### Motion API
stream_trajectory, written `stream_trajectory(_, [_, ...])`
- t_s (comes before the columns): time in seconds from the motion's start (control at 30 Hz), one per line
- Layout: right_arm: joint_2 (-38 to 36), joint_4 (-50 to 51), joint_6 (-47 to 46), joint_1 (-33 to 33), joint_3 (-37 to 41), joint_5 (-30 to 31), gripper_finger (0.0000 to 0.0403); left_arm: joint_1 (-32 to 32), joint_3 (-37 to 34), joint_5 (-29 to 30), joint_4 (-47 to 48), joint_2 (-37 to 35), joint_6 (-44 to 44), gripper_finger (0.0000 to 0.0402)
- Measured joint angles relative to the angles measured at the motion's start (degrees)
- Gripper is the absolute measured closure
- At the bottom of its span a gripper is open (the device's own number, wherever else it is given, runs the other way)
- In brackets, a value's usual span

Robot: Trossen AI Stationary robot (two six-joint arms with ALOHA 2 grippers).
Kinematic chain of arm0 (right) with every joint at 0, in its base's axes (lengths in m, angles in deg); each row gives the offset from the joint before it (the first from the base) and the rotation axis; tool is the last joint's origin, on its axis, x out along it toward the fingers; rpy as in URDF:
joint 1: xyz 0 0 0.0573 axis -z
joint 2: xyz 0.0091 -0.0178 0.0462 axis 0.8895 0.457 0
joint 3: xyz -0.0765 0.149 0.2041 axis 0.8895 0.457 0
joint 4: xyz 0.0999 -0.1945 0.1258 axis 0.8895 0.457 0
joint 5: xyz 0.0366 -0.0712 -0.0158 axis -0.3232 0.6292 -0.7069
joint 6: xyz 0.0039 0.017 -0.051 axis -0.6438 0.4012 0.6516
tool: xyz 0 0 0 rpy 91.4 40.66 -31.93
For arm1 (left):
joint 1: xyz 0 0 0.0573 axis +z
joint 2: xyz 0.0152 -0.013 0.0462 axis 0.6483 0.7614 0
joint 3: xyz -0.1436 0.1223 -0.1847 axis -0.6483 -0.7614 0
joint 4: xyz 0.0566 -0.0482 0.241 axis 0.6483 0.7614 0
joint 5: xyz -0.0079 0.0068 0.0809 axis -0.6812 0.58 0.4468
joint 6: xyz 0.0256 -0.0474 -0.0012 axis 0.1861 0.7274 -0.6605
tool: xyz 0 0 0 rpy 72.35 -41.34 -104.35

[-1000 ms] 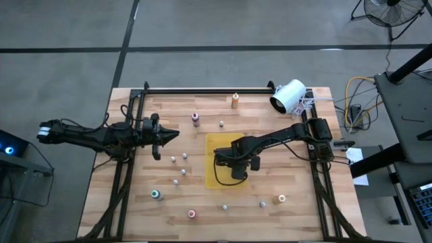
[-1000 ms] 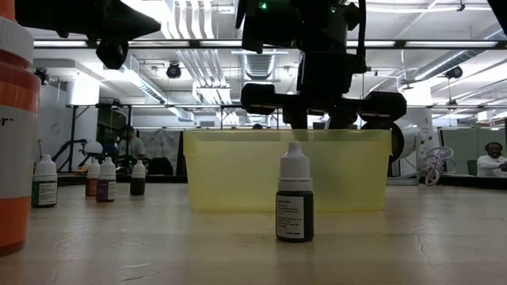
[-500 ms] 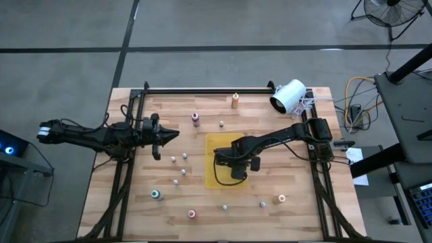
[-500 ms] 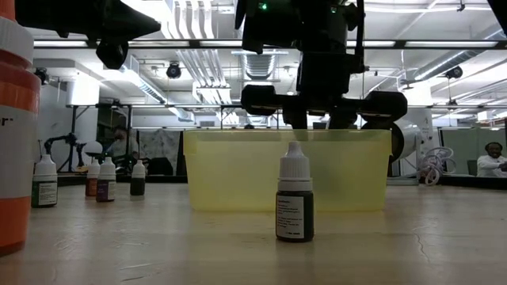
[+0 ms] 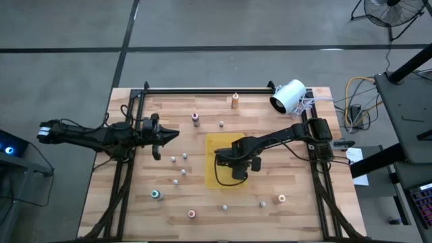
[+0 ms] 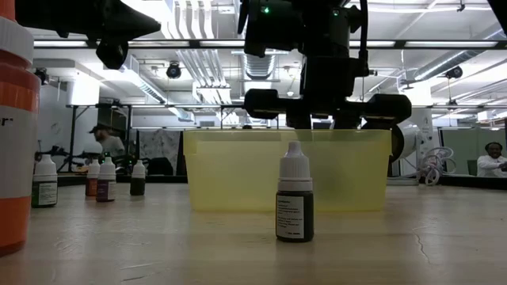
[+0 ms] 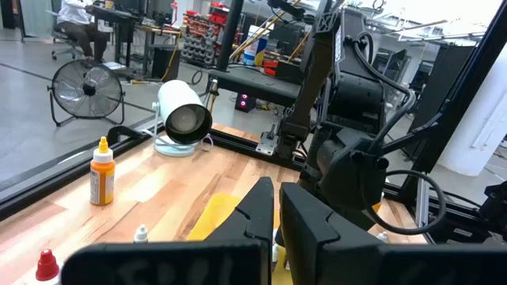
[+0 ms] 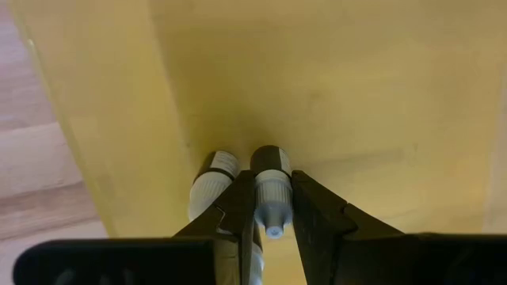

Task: Pick & Place food coloring
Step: Put the small black food coloring bottle into the yellow bin

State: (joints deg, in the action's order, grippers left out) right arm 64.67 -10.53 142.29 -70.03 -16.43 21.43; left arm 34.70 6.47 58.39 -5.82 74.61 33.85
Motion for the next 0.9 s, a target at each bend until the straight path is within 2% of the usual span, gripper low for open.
stream_trajectory(0.13, [0.0, -0.07, 0.0, 0.02, 0.0, 0.02, 0.0338, -0.01, 0.01, 0.01, 0.0, 0.0, 0.0, 0.0402])
stream_trajectory(0.47, [0.0, -0.09, -0.2, 0.02, 0.0, 0.03, 0.0293, 0.0, -0.01, 0.01, 0.0, 0.0, 0.0, 0.0402])
stream_trajectory(0.9, [-0.1, -0.02, -1.19, 0.02, -1.4, 0.13, 0.0289, -0.02, 0.01, 0.01, 0.0, 0.0, 0.0, 0.0402])
